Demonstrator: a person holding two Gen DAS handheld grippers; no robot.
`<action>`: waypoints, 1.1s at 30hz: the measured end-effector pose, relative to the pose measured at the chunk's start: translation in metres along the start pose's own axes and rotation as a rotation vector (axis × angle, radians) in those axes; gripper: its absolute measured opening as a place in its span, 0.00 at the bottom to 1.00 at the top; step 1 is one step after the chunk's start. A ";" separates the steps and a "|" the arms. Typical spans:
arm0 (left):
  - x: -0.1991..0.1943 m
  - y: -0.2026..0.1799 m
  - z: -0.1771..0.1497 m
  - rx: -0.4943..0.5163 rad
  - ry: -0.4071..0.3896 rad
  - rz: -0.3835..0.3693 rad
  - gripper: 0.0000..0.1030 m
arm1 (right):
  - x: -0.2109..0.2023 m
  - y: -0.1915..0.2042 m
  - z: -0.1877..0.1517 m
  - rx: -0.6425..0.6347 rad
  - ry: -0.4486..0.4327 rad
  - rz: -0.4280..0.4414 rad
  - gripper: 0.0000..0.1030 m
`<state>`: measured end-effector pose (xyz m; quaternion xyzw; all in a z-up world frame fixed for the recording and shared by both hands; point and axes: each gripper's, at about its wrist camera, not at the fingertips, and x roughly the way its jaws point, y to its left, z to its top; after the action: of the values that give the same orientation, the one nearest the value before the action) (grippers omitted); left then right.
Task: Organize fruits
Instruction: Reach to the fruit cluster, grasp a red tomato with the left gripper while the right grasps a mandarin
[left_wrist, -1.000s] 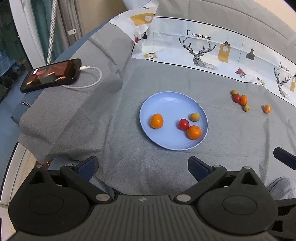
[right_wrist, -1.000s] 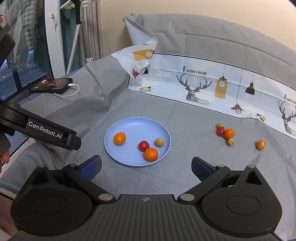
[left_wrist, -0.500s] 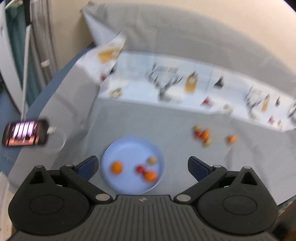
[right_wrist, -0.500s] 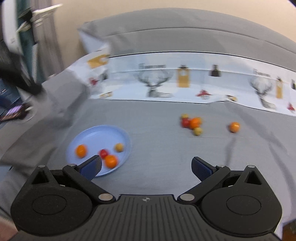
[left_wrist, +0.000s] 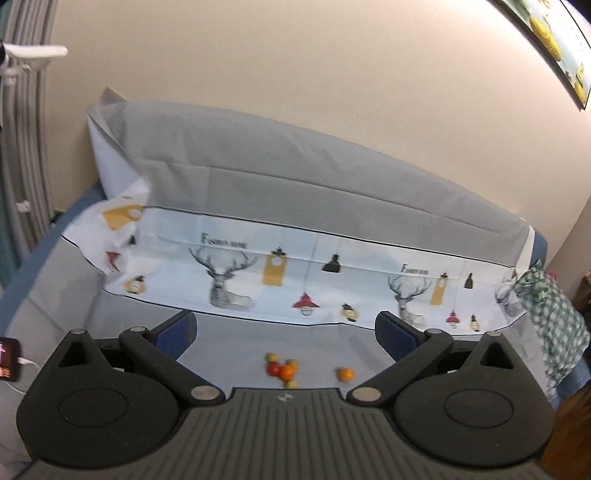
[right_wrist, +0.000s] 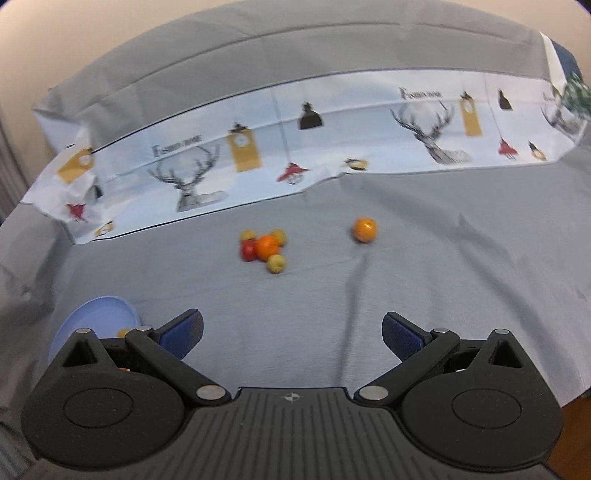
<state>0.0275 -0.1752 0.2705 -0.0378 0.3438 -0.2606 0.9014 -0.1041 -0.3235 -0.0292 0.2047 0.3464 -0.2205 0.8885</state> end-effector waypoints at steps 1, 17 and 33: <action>0.007 -0.006 0.000 0.010 0.005 0.000 1.00 | 0.003 -0.004 0.001 0.012 0.008 -0.005 0.99; 0.268 0.001 -0.063 0.203 0.273 0.126 1.00 | 0.094 -0.064 0.026 0.058 -0.001 -0.095 0.99; 0.501 0.037 -0.174 0.442 0.597 0.138 0.99 | 0.262 -0.091 0.049 -0.102 0.031 -0.156 0.99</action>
<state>0.2471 -0.3726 -0.1715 0.2584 0.5285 -0.2668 0.7634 0.0467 -0.4888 -0.1999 0.1348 0.3857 -0.2678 0.8725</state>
